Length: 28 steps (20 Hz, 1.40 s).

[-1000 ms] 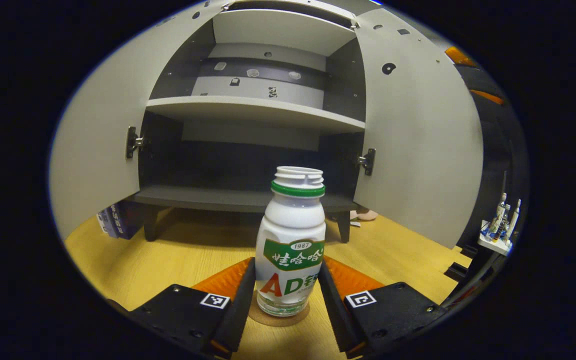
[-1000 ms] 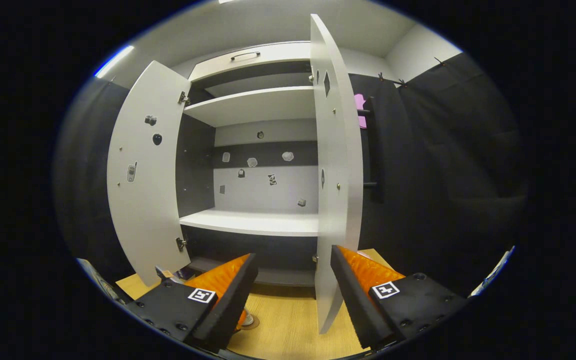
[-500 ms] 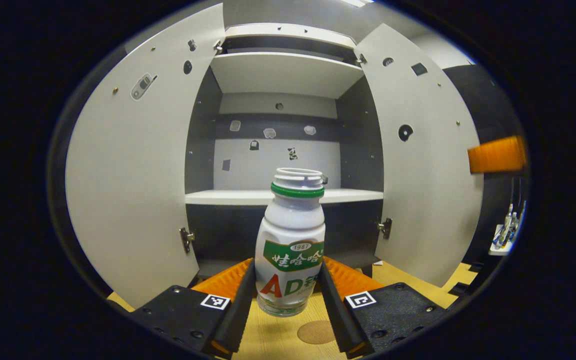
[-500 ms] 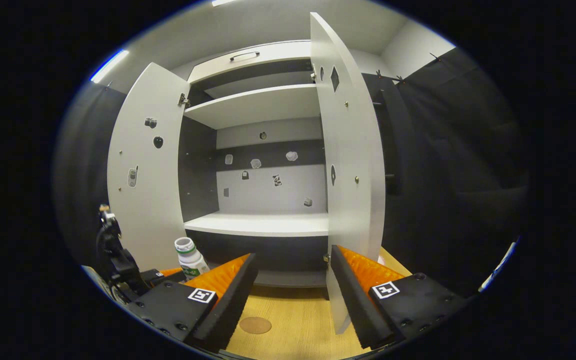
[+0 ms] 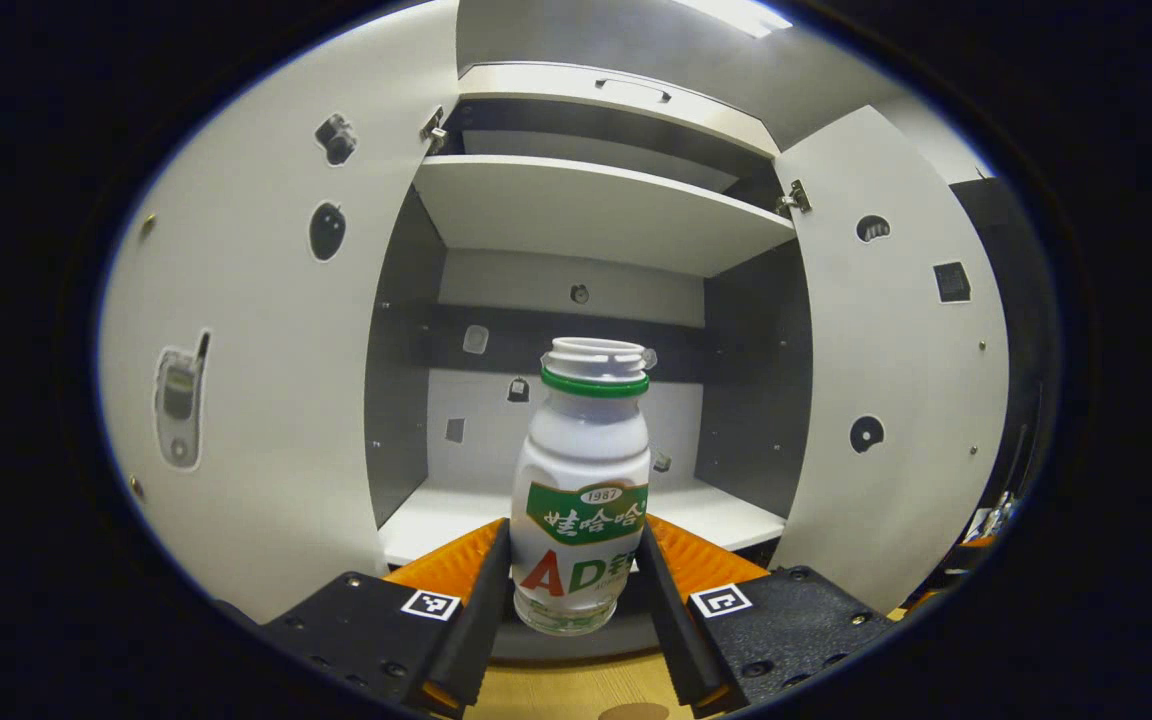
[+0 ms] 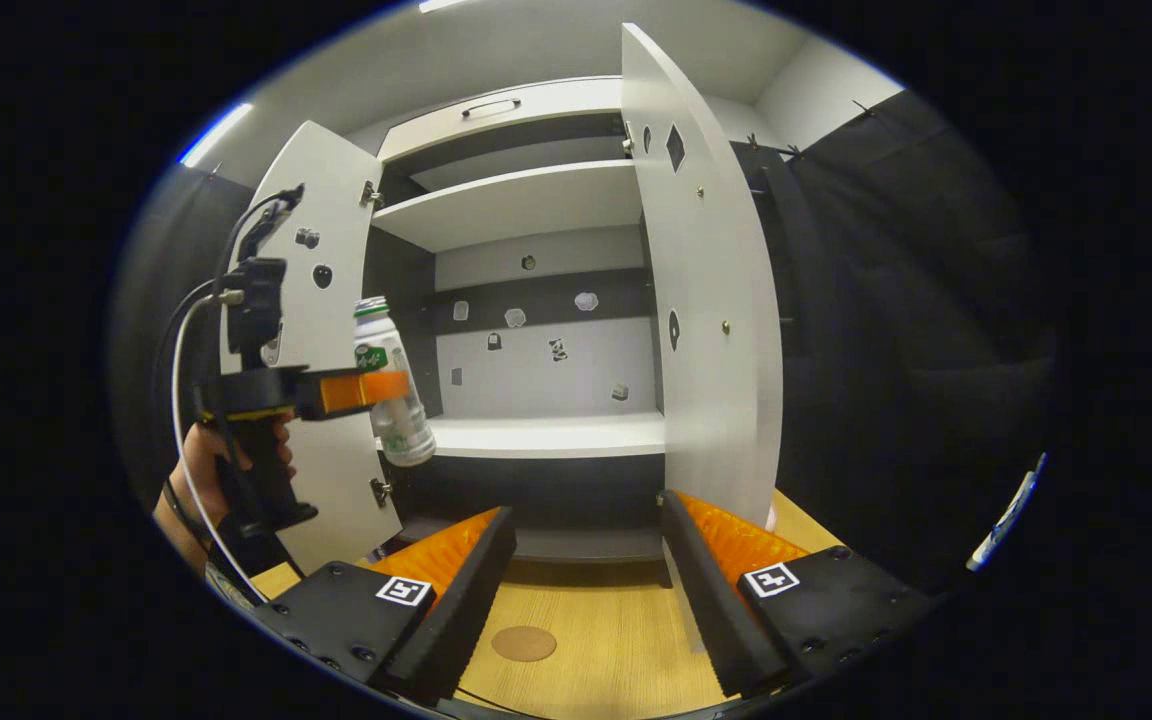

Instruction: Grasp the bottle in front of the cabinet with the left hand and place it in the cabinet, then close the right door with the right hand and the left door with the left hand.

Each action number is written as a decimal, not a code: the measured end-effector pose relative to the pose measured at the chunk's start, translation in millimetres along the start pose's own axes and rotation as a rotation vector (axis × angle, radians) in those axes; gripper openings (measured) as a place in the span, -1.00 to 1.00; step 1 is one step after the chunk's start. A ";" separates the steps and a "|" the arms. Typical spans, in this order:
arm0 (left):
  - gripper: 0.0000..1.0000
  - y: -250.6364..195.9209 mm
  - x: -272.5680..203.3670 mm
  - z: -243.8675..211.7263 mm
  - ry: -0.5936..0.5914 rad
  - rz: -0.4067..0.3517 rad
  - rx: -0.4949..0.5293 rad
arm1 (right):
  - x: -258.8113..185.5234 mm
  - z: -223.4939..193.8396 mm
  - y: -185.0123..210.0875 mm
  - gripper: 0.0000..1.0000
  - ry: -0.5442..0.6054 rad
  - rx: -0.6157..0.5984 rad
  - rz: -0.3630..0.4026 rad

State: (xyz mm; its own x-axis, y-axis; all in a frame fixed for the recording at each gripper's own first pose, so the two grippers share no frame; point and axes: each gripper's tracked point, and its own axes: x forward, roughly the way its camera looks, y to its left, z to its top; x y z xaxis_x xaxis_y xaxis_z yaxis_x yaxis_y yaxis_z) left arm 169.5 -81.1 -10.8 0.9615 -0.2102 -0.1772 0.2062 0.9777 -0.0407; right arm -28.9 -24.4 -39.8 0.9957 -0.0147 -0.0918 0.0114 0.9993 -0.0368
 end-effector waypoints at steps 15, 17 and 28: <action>0.39 -40.8 204.3 -56.4 0.231 -0.055 0.005 | -66.1 2.4 -81.4 0.94 -0.025 -0.008 -0.300; 0.39 -39.8 207.8 -57.0 0.224 -0.035 -0.008 | -73.9 0.5 -97.1 0.94 -0.021 0.001 -0.345; 0.90 -27.7 195.9 -43.9 0.103 -0.018 -0.136 | -75.6 -0.1 -132.7 0.97 -0.030 0.047 -0.392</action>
State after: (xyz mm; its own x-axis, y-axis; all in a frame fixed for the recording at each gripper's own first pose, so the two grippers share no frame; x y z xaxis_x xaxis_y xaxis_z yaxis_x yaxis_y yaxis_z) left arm 344.2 -149.5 -87.6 0.9325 -0.2338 -0.2753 0.1901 0.9658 -0.1764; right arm -105.7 -155.8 -28.1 0.9171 -0.3953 -0.0510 0.3950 0.9185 -0.0178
